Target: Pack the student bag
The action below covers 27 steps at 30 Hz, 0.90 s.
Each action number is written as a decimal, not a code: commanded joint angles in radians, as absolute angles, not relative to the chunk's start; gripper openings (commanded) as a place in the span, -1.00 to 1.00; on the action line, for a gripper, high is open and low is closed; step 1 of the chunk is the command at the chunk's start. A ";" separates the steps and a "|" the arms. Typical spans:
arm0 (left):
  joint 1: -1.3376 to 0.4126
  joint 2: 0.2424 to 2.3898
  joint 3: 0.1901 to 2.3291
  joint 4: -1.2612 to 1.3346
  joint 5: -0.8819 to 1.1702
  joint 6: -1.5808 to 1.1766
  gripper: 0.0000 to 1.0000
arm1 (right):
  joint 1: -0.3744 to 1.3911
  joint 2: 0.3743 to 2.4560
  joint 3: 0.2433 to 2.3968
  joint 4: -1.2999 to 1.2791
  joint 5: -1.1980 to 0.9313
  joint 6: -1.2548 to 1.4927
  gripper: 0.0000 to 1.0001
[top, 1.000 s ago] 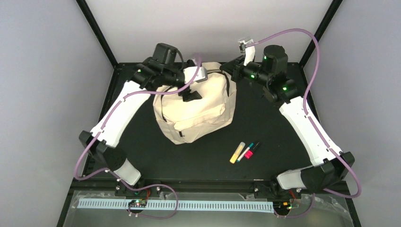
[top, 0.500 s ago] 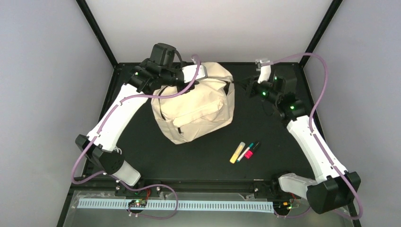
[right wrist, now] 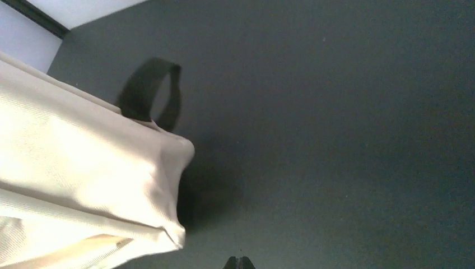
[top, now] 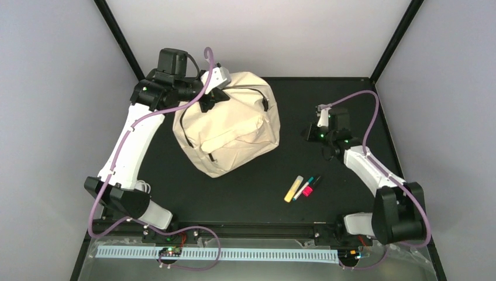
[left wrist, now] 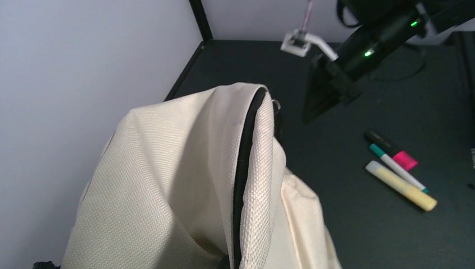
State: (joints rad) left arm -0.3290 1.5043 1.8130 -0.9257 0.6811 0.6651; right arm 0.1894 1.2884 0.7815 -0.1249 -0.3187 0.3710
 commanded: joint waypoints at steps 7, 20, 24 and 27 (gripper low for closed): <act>-0.327 1.441 1.853 -0.888 0.806 0.612 -0.97 | 0.194 1.200 0.772 0.290 -0.777 0.358 -0.61; -0.341 1.436 1.866 -0.894 0.799 0.606 -0.97 | 0.377 1.322 0.856 0.606 -0.692 0.541 -0.24; -0.346 1.436 1.865 -0.898 0.801 0.610 -0.97 | 0.378 1.344 0.858 0.633 -0.651 0.536 -0.24; -0.349 1.435 1.873 -0.905 0.811 0.616 -0.97 | 0.382 1.374 0.878 0.650 -0.670 0.557 -0.27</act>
